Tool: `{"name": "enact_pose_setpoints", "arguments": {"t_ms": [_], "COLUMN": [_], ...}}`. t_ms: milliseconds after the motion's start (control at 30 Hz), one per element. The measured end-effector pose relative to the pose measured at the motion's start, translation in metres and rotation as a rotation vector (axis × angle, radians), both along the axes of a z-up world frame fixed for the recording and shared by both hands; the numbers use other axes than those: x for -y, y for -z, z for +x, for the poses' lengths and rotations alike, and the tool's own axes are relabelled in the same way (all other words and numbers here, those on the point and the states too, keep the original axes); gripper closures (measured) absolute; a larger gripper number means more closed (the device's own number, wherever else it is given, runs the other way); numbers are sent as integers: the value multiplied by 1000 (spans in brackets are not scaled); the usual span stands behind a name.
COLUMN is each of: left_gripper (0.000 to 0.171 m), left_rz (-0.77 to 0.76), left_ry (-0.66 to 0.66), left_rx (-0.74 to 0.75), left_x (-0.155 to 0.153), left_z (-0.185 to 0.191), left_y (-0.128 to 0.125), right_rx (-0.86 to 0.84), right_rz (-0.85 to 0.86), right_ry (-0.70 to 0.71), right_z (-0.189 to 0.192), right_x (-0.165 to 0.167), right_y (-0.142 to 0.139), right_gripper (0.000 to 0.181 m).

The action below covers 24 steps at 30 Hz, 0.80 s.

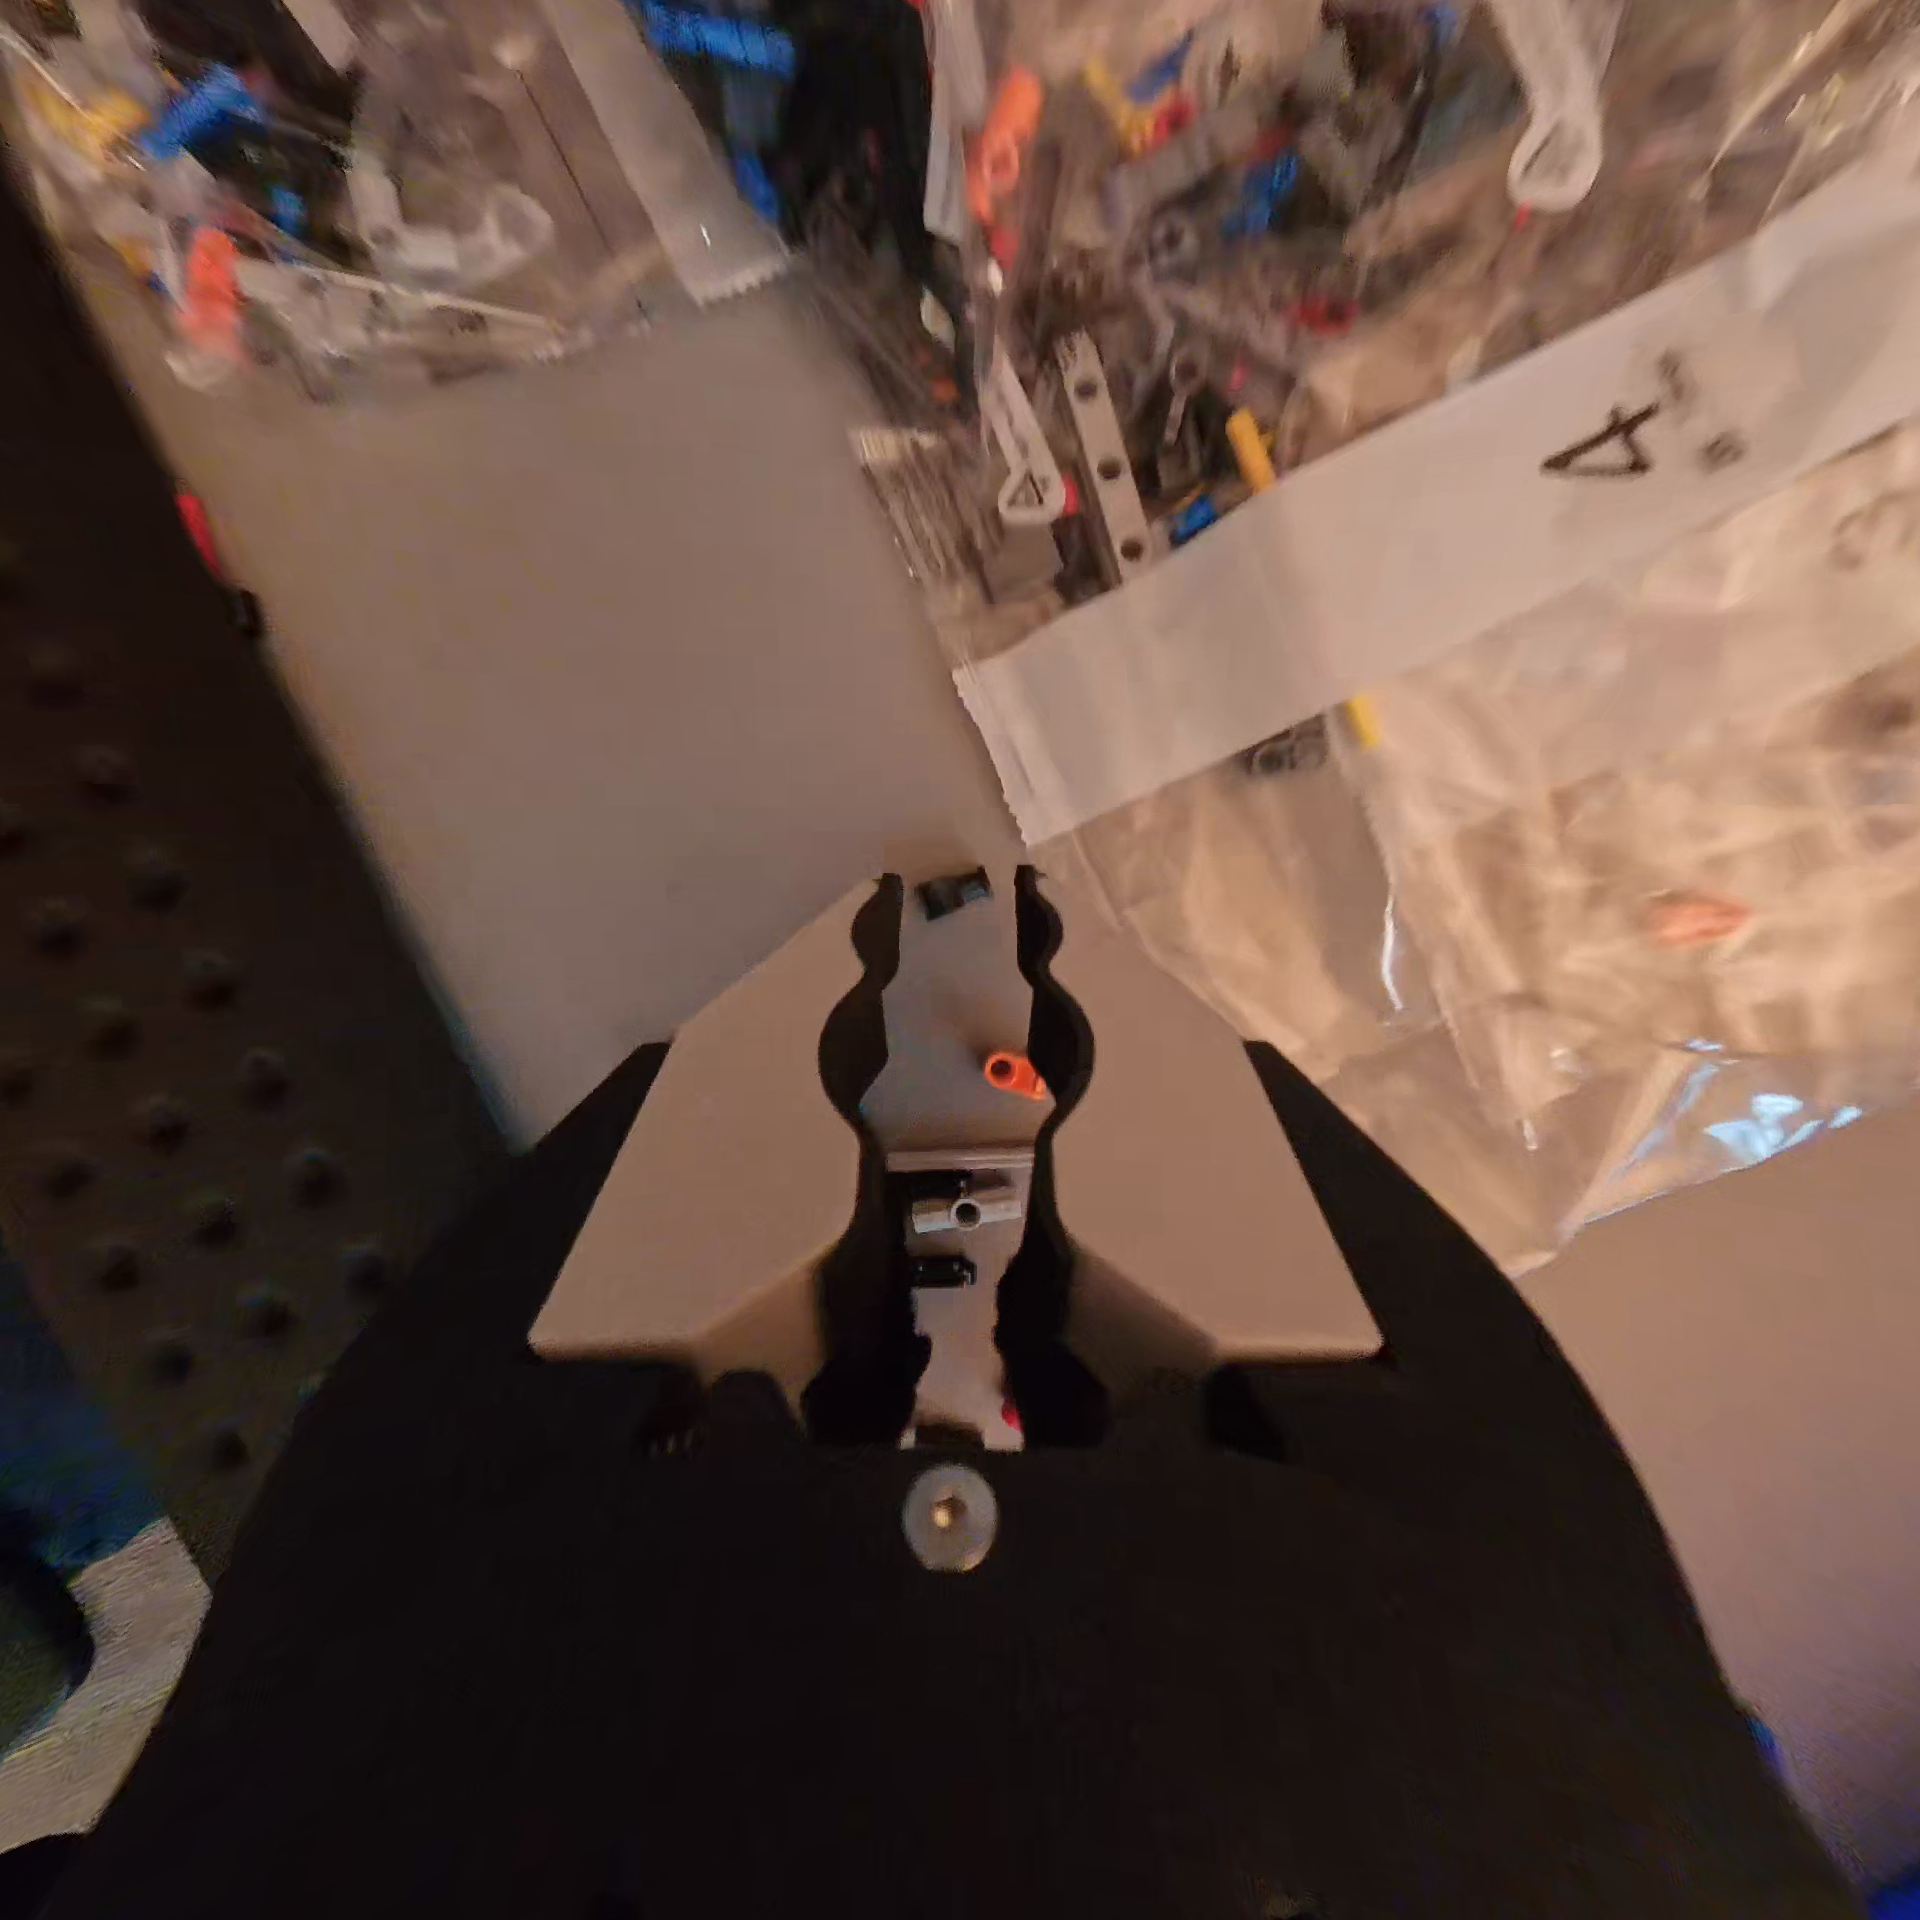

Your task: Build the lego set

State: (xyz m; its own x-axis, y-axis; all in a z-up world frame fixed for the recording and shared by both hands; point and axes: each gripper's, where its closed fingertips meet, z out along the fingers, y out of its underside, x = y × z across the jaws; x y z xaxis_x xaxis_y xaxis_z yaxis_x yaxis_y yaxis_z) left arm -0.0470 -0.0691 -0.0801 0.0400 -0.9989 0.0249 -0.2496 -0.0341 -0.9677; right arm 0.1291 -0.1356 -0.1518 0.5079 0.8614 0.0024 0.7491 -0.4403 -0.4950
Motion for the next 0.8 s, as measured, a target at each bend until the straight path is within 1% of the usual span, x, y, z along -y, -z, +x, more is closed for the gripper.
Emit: {"name": "enact_pose_setpoints", "arguments": {"t_ms": [100, 167, 233, 333, 400, 433, 500, 567, 700, 767, 800], "left_gripper": [164, 164, 164, 164, 165, 164, 164, 164, 164, 164, 164], "left_rz": [-2, -1, -1, 0, 1, 0, -1, 0, 2, 4, 4], "left_ry": [-1, 0, 2, 3, 4, 5, 5, 7, 7, 6, 7], "left_rx": [-1, -4, -5, -6, -7, -6, -6, -6, -6, -5, -3], "left_x": [0, 0, 0, 0, 0, 0, 0, 1, 1, 1, 1], "left_z": [0, 0, 0, 1, 1, 1, 1, 1, 1, 1, 1], "left_y": [1, 1, 1, 1, 1, 1, 1, 1, 1, 0, 0], "right_rx": [43, 41, 22, 12, 1, -21, -80, -153, -315, -356, -354], "right_rz": [-22, -24, -25, -29, -18, -10, 45, 138, 337, 387, 387], "right_ry": [18, 6, -2, -2, -6, -15, -22, -44, -97, -125, -145], "right_z": [5, 2, -2, -3, -5, -9, -20, -37, -81, -101, -110], "right_x": [-1, 0, -1, -2, -3, -3, -10, -20, -40, -46, -48], "right_y": [18, 23, 23, 23, 16, 9, -15, -51, -134, -161, -167], "right_gripper": [161, 164, 169, 169, 169, 169, 169, 169, 169, 170, 170]}}
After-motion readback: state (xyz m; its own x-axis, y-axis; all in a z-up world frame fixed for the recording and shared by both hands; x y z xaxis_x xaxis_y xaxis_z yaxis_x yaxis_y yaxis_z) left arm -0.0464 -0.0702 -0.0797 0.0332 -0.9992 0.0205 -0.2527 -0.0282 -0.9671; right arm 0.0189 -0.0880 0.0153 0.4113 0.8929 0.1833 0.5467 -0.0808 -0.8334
